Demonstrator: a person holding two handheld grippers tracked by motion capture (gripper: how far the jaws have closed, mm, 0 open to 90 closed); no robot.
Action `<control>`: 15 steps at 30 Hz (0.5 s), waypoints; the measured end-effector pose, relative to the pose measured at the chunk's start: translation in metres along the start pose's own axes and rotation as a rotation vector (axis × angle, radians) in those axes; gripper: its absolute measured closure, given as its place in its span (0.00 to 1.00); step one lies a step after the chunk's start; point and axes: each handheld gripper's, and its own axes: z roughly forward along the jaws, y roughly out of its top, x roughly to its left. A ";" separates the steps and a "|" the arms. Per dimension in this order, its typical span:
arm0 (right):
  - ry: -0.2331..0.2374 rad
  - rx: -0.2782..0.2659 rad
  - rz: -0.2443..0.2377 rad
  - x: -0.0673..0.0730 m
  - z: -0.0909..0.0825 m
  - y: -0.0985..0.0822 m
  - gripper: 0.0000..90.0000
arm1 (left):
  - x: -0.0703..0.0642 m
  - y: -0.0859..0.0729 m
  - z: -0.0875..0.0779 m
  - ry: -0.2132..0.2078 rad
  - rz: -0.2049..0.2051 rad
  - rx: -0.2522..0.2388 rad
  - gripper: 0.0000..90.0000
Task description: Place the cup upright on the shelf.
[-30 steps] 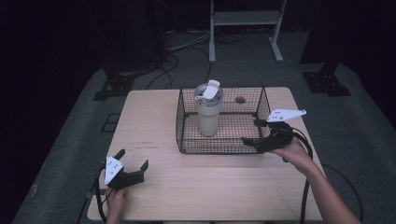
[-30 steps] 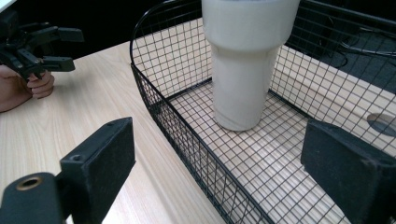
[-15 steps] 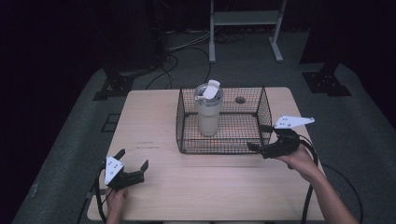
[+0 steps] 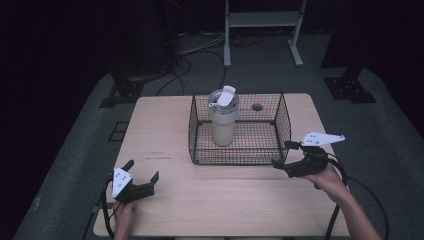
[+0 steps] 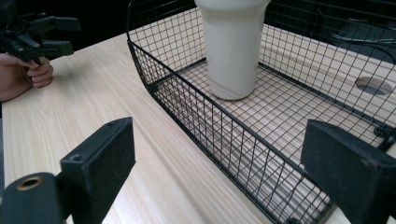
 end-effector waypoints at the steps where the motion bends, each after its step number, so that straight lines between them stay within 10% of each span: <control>1: -0.002 0.002 0.003 0.000 -0.001 -0.002 0.10 | 0.000 0.000 0.000 0.000 0.000 0.000 0.00; 15: -0.010 0.000 0.035 0.000 -0.007 -0.024 0.10 | 0.000 0.000 0.000 0.000 -0.002 0.004 0.00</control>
